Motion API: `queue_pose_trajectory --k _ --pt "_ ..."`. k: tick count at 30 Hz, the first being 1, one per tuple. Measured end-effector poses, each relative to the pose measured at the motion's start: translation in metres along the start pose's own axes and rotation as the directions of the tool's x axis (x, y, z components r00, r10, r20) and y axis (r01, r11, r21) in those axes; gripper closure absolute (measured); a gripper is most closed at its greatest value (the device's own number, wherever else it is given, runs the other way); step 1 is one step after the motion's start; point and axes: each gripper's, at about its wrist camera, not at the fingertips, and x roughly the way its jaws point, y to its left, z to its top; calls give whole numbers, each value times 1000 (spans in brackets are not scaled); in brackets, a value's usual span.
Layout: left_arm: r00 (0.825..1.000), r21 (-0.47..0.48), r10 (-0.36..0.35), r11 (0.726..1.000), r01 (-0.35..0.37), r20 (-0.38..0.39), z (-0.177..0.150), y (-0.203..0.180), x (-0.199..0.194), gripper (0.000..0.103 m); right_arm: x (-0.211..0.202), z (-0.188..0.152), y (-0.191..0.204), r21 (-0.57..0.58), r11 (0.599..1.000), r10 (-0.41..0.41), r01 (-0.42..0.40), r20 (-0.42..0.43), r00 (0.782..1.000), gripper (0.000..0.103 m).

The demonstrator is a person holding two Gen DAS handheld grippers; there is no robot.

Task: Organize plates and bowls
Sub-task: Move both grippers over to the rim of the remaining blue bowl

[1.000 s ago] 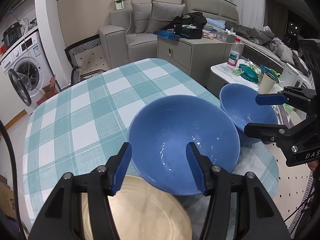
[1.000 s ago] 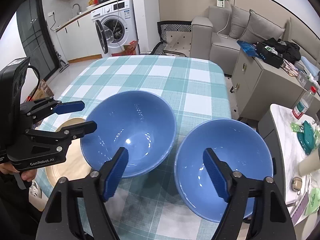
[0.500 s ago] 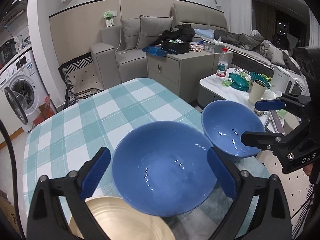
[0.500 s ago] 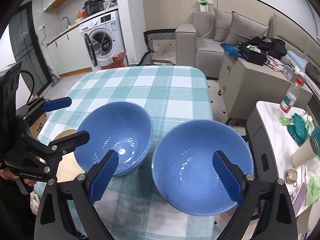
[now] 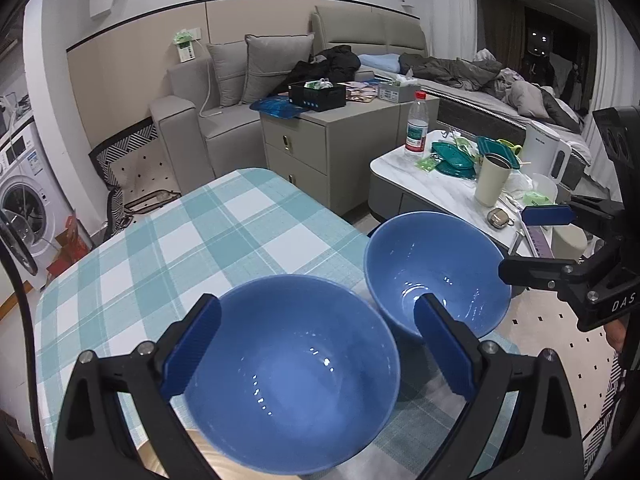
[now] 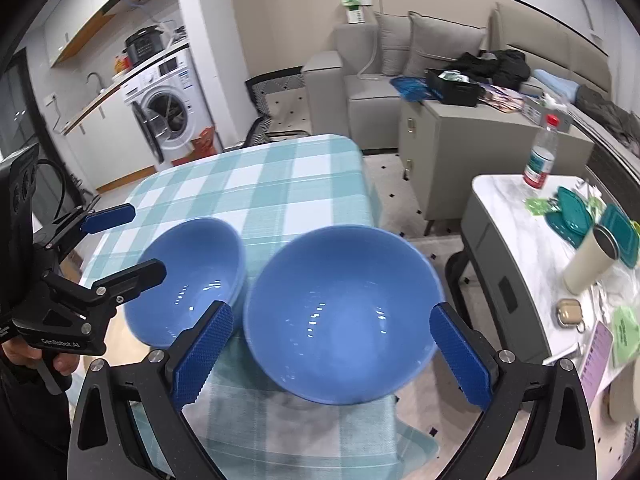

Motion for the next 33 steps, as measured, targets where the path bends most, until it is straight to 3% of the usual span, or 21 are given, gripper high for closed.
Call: queue_pose_trajectory --k 10,33 --pt "998 13 -47 999 48 -44 11 -13 26 5 7 -15 -31 77 996 -46 49 -32 998 2" --pt "988 72 -52 995 63 -142 27 -41 83 5 38 -36 -68 169 983 -48 65 -105 993 2"
